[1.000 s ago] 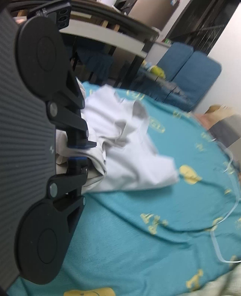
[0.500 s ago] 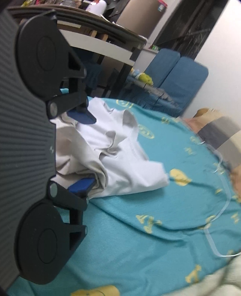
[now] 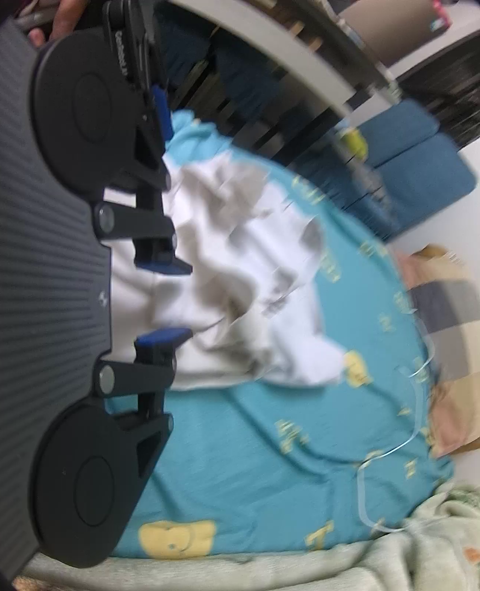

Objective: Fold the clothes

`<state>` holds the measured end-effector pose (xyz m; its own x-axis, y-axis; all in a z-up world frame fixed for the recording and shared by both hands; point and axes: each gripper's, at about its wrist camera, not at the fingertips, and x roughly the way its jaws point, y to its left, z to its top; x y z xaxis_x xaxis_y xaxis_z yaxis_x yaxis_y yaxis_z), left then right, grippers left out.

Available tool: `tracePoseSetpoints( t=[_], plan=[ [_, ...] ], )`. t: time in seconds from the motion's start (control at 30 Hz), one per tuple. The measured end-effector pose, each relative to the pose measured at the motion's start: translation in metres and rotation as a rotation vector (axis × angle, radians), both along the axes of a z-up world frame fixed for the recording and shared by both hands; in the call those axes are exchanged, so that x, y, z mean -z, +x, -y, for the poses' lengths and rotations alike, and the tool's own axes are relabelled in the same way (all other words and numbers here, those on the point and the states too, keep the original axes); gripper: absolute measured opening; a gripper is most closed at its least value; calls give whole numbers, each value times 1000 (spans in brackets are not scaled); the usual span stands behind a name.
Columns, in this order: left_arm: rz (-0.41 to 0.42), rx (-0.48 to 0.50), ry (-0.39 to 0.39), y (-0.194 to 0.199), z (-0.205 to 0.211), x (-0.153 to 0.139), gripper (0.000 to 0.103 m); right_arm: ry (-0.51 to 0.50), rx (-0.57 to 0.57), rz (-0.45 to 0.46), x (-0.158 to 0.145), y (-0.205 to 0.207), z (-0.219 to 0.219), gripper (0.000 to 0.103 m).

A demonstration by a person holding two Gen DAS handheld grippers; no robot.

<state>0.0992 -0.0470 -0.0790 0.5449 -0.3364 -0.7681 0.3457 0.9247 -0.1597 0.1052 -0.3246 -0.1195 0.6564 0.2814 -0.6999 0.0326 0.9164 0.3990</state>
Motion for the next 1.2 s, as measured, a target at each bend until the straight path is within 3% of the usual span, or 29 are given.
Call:
tracePoseSetpoints(
  t=[0.17,0.37,0.57,0.67,0.83,0.93,1.03,1.1,1.2],
  plan=[
    [-66,-14,67,7,-9,24,59,-32,-16,-82,25,3,-5,24],
    [-106,-60,-21,10,-23,25,57,7,-4,-93,28,5,0,25],
    [-226,-165,-284,-24,-39,12,60,179,41,-39,-5,-18,10,28],
    [-286,-217,-415,-40,-47,5,75,308,88,-16,-23,-40,16,28],
    [-386,-304,-634,-68,-60,-5,81,480,146,-107,-17,-67,16,29],
    [-470,-348,-665,-68,-58,19,81,578,227,-187,2,-80,18,30],
    [-547,-402,-695,-60,-55,46,81,650,293,-260,22,-89,19,49],
    [-594,-448,-777,-53,-58,62,81,699,319,-291,31,-91,17,76],
    [-574,-503,-823,-44,-62,72,81,788,362,-328,45,-91,16,79]
  ],
)
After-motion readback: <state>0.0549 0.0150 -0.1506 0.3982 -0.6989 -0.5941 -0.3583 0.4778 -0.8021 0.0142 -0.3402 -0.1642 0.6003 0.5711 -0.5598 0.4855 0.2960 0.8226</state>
